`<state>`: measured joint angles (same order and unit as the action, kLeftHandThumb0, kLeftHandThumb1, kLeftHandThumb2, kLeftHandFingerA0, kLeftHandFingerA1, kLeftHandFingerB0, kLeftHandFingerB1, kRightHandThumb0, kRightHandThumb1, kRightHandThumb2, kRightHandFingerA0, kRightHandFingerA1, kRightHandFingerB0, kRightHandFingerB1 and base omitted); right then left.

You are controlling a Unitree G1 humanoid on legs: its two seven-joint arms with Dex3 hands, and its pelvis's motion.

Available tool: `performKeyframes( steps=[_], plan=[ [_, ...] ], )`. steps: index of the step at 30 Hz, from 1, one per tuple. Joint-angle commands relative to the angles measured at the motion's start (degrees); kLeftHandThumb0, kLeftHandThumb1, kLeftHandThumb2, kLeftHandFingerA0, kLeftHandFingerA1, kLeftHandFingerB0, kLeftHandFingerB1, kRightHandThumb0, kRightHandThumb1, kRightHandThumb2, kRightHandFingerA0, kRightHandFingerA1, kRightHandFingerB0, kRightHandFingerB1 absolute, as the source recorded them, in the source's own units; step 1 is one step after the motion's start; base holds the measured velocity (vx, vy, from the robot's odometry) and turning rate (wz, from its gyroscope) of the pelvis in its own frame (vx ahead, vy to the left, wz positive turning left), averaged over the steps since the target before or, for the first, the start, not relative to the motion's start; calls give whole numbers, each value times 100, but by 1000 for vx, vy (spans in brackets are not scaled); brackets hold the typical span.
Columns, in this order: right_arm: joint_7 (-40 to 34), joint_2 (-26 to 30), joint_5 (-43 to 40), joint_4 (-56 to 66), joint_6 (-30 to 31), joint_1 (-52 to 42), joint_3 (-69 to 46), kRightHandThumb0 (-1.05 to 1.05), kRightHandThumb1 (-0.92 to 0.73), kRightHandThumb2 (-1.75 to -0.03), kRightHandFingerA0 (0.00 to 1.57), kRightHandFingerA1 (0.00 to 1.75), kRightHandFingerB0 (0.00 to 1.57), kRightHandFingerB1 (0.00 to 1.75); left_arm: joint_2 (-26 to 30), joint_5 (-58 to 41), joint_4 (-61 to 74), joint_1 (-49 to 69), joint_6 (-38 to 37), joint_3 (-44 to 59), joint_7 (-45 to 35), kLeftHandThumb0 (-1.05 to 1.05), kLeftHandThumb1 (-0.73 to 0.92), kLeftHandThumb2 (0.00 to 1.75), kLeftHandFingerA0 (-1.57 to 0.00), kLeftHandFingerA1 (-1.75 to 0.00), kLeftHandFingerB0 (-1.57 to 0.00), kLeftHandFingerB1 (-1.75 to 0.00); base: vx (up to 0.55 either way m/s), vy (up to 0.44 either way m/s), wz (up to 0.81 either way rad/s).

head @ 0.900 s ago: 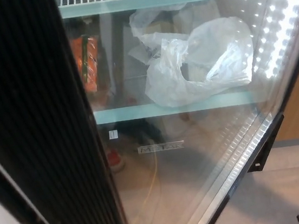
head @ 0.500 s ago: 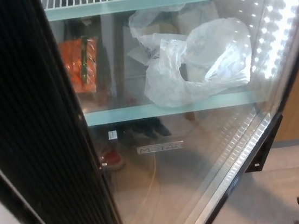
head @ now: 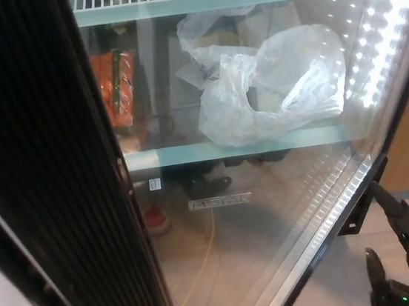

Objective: The robot stands in front of a refrigerator with an opened door and closes the door by swing its right hand at the door

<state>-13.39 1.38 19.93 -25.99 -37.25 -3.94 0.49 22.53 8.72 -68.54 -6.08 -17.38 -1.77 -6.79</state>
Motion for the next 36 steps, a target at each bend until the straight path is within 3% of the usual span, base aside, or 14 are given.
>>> performKeyframes(
  steps=[1,4,15,16,17,20,21,22,23,31,32,33,34,36],
  plan=[
    [-535,-711,1726,4388,-2011,-769,309,-76,-68,-110,1,25,0,26,239,124,-160,53,-329,-40,-15,-57,92,76,-27,-36,-18,-33,0,0,0],
    [-467,-772,2061,4688,-1937,-388,552,-88,-78,-113,1,13,1,15,228,98,-198,56,-315,-5,40,-55,92,77,-28,-37,-18,-33,0,0,0],
    [-650,-740,2699,4737,-1610,-126,1120,-87,-78,-114,0,12,0,15,268,77,-240,118,-311,20,14,-56,92,75,-28,-36,-18,-33,0,0,0],
    [-518,-752,2766,4814,-1411,-42,1318,-83,-90,-66,0,21,3,23,272,57,-232,160,-312,30,-33,-63,84,92,-22,-42,-17,-41,0,0,0],
    [-539,-762,2896,4783,-1285,78,1435,-84,-74,-92,2,17,6,22,273,46,-232,180,-310,37,-57,-57,92,75,-27,-36,-18,-32,0,0,0],
    [-587,-698,3013,4565,-1149,358,1555,-82,-92,-68,0,21,7,24,265,44,-255,168,-275,42,-48,-57,92,74,-28,-36,-19,-33,0,0,0],
    [-558,-677,3032,4458,-1071,449,1620,-85,-76,-110,0,13,10,24,263,54,-254,170,-249,34,-29,-64,83,92,-21,-41,-17,-40,0,0,0],
    [-556,-656,3075,4354,-976,533,1698,-85,-76,-110,0,13,10,24,262,67,-250,176,-223,24,-8,-64,83,92,-21,-41,-17,-40,0,0,0],
    [-587,-651,3127,4265,-933,601,1743,-84,-76,-108,0,14,12,26,256,51,-247,188,-210,36,-18,-60,92,74,-25,-35,-16,-32,0,0,0],
    [-603,-589,3296,3459,-344,1501,2013,-79,-72,-106,0,19,15,30,245,83,-264,219,-222,11,22,-57,92,74,-26,-35,-17,-32,0,0,0],
    [-613,-603,3319,3244,-225,1730,2032,-81,-74,-107,3,21,11,30,241,79,-264,213,-231,13,13,-63,84,92,-21,-41,-17,-40,0,0,0],
    [-658,-599,3345,3008,-88,1980,2069,-81,-74,-107,3,21,11,30,237,73,-260,209,-247,17,1,-63,84,92,-21,-41,-17,-40,0,0,0],
    [-608,-609,3387,2814,77,2197,2082,-83,-78,-109,6,18,8,25,234,60,-250,215,-235,24,-18,-58,92,75,-25,-35,-16,-31,0,0,0],
    [-572,-592,3436,2564,310,2486,2126,-83,-78,-109,6,18,8,25,231,43,-237,225,-214,34,-42,-58,92,75,-25,-35,-16,-31,0,0,0]
  ],
)
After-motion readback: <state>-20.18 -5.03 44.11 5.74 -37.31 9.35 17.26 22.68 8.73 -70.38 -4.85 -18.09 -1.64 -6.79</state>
